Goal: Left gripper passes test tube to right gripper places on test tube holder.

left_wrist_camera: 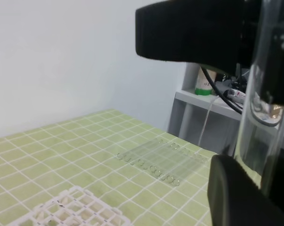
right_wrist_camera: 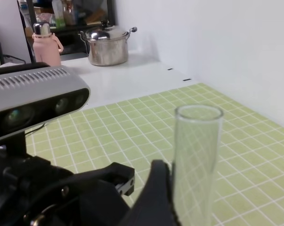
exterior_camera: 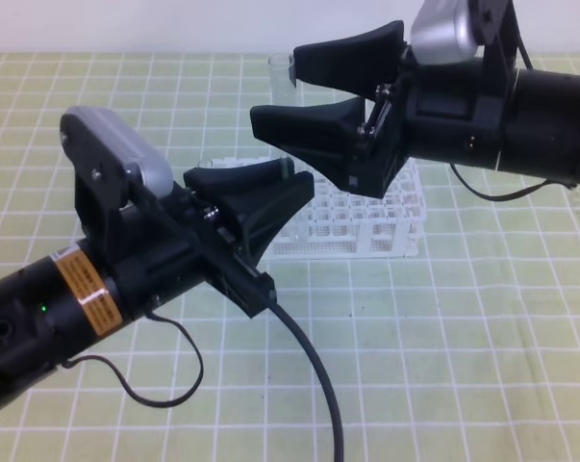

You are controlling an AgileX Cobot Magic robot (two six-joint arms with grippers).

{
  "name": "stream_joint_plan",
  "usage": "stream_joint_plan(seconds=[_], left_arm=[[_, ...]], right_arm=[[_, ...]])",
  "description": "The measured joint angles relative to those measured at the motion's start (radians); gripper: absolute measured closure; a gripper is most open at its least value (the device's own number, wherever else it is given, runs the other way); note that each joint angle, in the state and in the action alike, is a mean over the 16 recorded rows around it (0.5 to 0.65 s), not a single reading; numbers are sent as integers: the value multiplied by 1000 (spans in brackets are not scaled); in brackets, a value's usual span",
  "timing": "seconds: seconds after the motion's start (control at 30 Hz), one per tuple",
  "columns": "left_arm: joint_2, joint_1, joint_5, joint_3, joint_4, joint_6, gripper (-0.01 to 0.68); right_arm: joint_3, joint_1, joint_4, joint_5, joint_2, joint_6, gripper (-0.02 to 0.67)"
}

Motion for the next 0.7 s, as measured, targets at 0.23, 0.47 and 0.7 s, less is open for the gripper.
stream_joint_plan(seconds=[0.23, 0.47, 0.7], left_arm=[[1, 0, 2, 0, 0, 1, 662], [1, 0, 6, 0, 0, 3, 662], [1, 0, 12, 0, -2, 5, 650]], right_arm=[[-27, 0, -1, 20, 30, 13, 70], [-59, 0, -3, 38, 57, 25, 72], [-78, 0, -6, 43, 61, 28, 123]])
